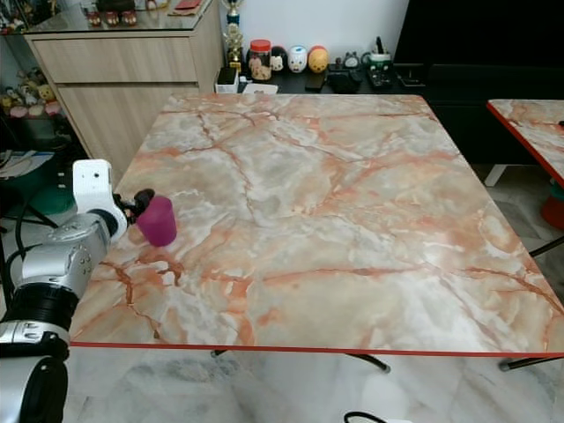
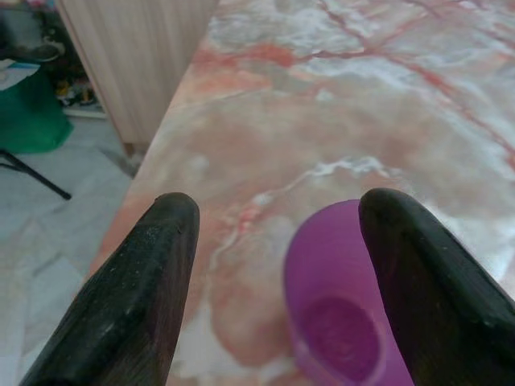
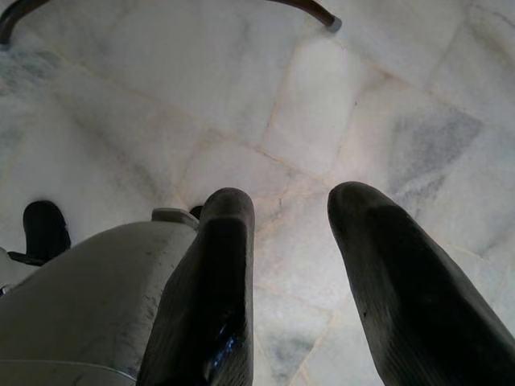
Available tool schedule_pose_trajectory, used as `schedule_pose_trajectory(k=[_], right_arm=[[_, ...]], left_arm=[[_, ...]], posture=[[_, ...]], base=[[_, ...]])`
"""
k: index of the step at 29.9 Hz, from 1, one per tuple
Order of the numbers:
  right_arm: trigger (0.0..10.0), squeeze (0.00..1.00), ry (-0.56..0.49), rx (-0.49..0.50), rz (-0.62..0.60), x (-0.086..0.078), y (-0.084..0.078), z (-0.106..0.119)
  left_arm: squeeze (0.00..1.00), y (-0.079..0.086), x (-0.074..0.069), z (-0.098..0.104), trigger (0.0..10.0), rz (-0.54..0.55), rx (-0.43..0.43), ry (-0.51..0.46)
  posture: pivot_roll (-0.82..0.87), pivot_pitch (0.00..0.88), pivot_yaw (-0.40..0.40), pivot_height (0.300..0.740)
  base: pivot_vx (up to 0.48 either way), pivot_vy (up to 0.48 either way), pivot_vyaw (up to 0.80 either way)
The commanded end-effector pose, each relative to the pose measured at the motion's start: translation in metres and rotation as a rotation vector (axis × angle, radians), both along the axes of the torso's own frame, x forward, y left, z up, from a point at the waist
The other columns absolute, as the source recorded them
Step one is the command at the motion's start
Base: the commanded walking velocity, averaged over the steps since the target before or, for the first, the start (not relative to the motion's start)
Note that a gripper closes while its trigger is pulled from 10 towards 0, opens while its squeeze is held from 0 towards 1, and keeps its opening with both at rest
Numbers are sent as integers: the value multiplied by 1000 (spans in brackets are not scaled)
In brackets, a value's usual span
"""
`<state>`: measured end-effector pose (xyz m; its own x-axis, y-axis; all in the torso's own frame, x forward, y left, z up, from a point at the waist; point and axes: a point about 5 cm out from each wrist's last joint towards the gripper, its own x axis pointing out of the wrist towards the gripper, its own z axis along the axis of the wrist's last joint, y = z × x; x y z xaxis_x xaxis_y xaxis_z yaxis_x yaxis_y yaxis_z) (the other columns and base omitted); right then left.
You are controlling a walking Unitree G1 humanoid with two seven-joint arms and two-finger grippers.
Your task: Setting the table
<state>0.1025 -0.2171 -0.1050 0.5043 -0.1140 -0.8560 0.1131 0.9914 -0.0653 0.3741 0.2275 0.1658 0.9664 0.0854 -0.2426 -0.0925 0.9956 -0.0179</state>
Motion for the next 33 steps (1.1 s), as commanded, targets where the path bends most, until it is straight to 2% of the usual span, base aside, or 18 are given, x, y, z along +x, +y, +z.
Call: schedule_pose_trajectory(k=[1,8,27,28,29,30,31,33], right_arm=[[10000,0,17,8,-1,-3,0,-1],[10000,0,19,14,2,-4,1,-1],[10000,0,25,20,1,-3,0,-1],[10000,0,25,21,0,-3,0,-1],[10000,0,24,21,0,-3,0,-1],[10000,0,24,21,0,-3,0,-1],[10000,0,24,21,-1,-3,0,-1],[10000,0,25,22,-1,-3,0,-1]], left_arm=[[0,4,1,5,10000,11,-9,13],[0,6,0,3,10000,20,-13,38],[0,-1,-2,-3,9843,-15,-31,83],[0,-1,-2,-4,8706,-15,-32,84],[0,-1,-2,-4,4902,-15,-33,85],[0,-1,-2,-4,4039,-16,-35,87],[0,0,-3,-5,1882,-16,-38,88],[0,0,-3,-5,1922,-17,-39,88]], posture=[[25,0,-7,736],[27,0,-7,736],[28,0,-12,736],[27,0,-11,736],[27,0,-11,736],[27,0,-11,736],[27,0,-11,736],[28,0,-12,736]], base=[[0,0,0],[0,0,0],[0,0,0],[0,0,0],[0,0,0],[0,0,0],[0,0,0],[0,0,0]])
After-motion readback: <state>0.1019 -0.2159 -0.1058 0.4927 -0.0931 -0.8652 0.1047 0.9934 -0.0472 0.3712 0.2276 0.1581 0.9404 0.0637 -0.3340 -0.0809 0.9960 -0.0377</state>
